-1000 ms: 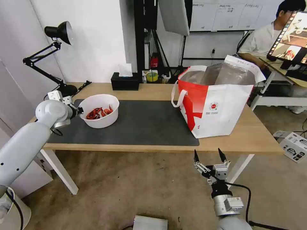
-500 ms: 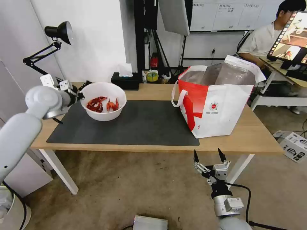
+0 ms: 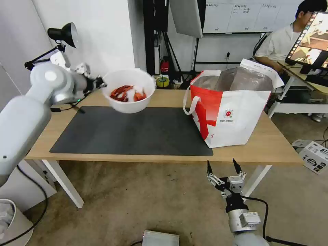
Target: Pick up the trash from the table and place it into the takeout bag.
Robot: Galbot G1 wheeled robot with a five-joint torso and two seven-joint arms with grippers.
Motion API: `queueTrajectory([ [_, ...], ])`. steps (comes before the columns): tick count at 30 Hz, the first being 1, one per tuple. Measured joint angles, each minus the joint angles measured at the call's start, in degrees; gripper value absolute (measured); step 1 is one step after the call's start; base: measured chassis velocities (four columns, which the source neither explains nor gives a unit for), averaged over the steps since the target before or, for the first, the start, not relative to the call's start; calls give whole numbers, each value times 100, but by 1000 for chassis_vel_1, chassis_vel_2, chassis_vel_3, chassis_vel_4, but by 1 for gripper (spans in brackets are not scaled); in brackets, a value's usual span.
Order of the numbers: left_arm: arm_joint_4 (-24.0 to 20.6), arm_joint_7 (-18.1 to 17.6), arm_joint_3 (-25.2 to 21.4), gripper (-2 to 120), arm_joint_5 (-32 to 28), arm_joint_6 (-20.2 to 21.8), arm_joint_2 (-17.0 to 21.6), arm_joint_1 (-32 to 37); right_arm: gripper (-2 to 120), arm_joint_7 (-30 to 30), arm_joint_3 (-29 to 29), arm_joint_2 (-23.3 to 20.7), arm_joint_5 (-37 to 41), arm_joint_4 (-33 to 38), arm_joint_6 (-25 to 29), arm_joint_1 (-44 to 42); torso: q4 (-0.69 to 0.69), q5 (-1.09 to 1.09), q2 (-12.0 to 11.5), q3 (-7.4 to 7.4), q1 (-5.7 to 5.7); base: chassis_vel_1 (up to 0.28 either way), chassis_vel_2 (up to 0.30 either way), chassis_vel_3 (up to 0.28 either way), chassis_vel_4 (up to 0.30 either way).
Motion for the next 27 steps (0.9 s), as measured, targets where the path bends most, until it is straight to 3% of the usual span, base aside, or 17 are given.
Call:
queueTrajectory([
  [10,282,-412,560,0,-518,-5,-714,-1123,97,-2,48,52,-12,16,0,-42,1,1,0,-1,0,0,0,0,0],
  [21,631,-634,895,0,-610,-65,-1594,-1675,97,-5,64,76,-20,53,0,-100,1,1,0,-1,0,0,0,0,0],
  [27,1086,-647,1088,0,-555,-84,-2141,-1976,97,-5,70,110,-20,74,3,-118,1,0,1,-1,0,0,0,0,0],
])
